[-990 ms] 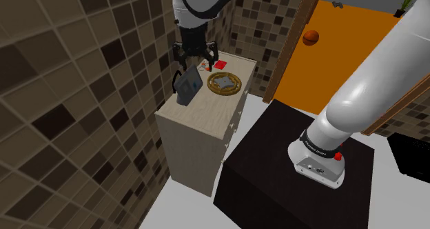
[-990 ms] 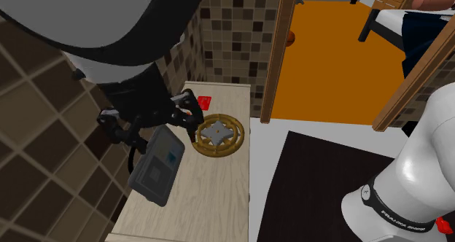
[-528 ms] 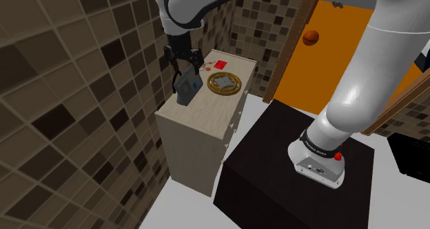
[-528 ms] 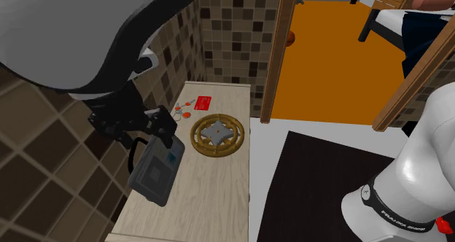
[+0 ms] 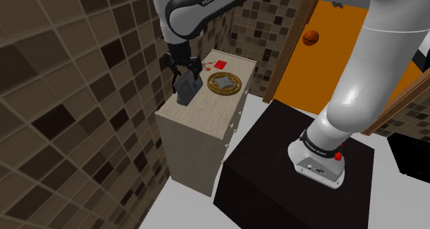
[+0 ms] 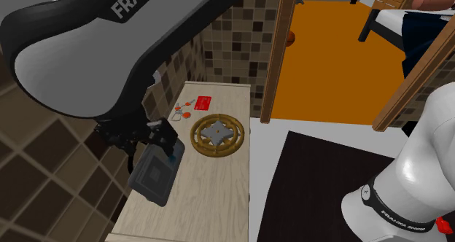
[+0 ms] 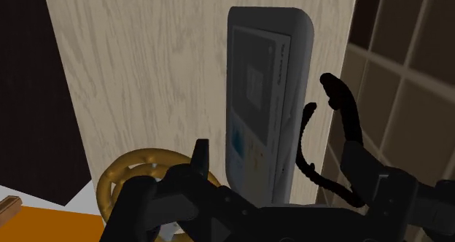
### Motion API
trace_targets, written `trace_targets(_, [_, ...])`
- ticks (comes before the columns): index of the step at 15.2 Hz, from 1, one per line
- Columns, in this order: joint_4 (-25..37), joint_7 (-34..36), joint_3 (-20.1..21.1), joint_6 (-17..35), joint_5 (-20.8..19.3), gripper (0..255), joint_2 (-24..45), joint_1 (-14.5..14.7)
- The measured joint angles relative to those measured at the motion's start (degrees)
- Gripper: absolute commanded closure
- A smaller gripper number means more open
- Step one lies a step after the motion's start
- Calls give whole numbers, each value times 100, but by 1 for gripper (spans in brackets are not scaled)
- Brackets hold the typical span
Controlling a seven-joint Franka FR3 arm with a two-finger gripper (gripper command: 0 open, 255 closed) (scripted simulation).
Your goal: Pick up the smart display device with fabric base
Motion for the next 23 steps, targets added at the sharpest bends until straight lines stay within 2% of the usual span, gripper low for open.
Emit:
trace_targets(11, [-11,-3,0,-18,7,255,-4,-3])
trace_targets(23, [456,-183,45,-794,210,255,-346,-48])
